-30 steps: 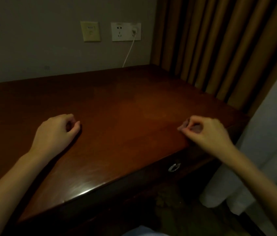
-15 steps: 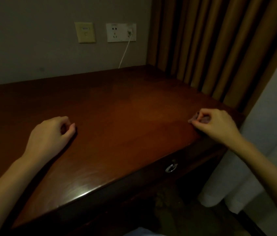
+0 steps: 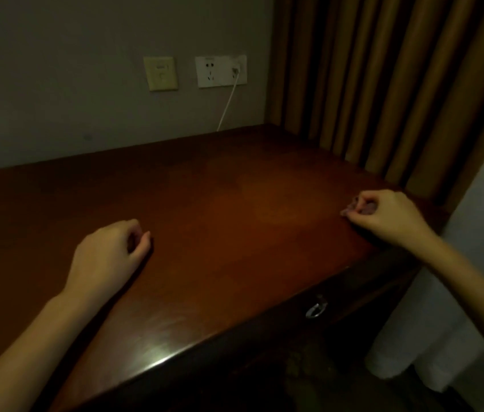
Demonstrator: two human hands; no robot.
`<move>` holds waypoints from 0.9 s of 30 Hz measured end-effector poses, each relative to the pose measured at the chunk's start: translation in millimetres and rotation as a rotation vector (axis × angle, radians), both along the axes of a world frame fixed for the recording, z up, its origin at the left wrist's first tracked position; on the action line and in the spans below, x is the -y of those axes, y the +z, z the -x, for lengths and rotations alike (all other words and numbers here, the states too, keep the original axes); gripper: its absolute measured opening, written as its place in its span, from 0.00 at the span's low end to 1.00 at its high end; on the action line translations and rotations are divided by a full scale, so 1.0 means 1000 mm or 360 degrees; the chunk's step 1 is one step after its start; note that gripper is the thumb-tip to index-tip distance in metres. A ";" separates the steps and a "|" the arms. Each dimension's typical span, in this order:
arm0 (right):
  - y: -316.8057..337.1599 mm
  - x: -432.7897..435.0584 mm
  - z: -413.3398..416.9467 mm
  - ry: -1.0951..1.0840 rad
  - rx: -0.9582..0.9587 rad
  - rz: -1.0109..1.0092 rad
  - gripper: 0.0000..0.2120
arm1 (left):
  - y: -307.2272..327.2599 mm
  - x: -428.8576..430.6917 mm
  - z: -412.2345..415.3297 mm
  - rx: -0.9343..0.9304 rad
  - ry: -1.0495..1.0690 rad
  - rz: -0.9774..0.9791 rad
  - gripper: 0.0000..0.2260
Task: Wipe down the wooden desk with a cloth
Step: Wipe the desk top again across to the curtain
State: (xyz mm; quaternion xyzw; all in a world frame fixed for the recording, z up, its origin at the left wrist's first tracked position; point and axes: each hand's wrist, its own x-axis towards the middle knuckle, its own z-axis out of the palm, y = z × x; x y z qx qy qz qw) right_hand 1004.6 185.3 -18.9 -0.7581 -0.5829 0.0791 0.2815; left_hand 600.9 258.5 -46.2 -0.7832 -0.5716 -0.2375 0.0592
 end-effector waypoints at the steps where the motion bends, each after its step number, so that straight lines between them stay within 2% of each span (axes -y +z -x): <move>1: 0.002 -0.010 0.007 -0.0040 0.0073 0.0019 0.08 | 0.000 0.000 -0.002 -0.0007 -0.0013 0.0006 0.10; 3: 0.002 -0.021 0.033 0.0042 0.0124 0.0024 0.07 | -0.001 -0.001 -0.008 -0.0018 -0.0034 0.0029 0.09; 5: -0.001 -0.016 0.066 0.0313 0.0059 -0.0012 0.02 | -0.001 -0.002 -0.012 -0.0026 -0.0035 0.0041 0.10; 9: -0.002 0.037 0.090 0.0778 0.0002 0.0038 0.14 | 0.001 -0.010 -0.021 -0.0057 -0.0024 0.0063 0.11; 10: -0.003 0.042 0.079 0.0782 -0.0058 0.0064 0.15 | 0.001 -0.014 -0.025 -0.0061 -0.0032 0.0070 0.11; 12: -0.003 0.035 0.043 0.0579 -0.0111 0.0038 0.15 | 0.001 -0.023 -0.035 -0.0061 -0.0061 0.0077 0.11; 15: 0.001 0.000 0.006 0.0153 -0.0019 -0.0055 0.09 | 0.001 -0.038 -0.059 -0.0030 -0.0123 0.0079 0.11; 17: 0.004 -0.024 0.013 0.0029 0.0089 -0.0022 0.08 | 0.002 -0.048 -0.076 0.0005 -0.0151 0.0130 0.10; 19: 0.003 -0.038 0.041 0.0096 0.0129 -0.0030 0.08 | 0.004 -0.055 -0.085 0.0037 -0.0161 0.0167 0.10; 21: -0.001 -0.030 0.074 0.0332 0.0131 -0.0055 0.07 | 0.003 -0.059 -0.085 0.0072 -0.0174 0.0161 0.10; 24: -0.006 0.008 0.093 0.0681 0.0130 -0.0016 0.13 | -0.002 -0.060 -0.078 0.0078 -0.0199 0.0097 0.10; 25: -0.007 0.014 0.082 0.0694 0.0103 0.0008 0.14 | -0.003 -0.060 -0.078 0.0067 -0.0202 0.0069 0.11; 27: -0.009 0.008 0.045 0.0456 0.0033 -0.0010 0.12 | -0.004 -0.060 -0.079 0.0056 -0.0206 0.0031 0.10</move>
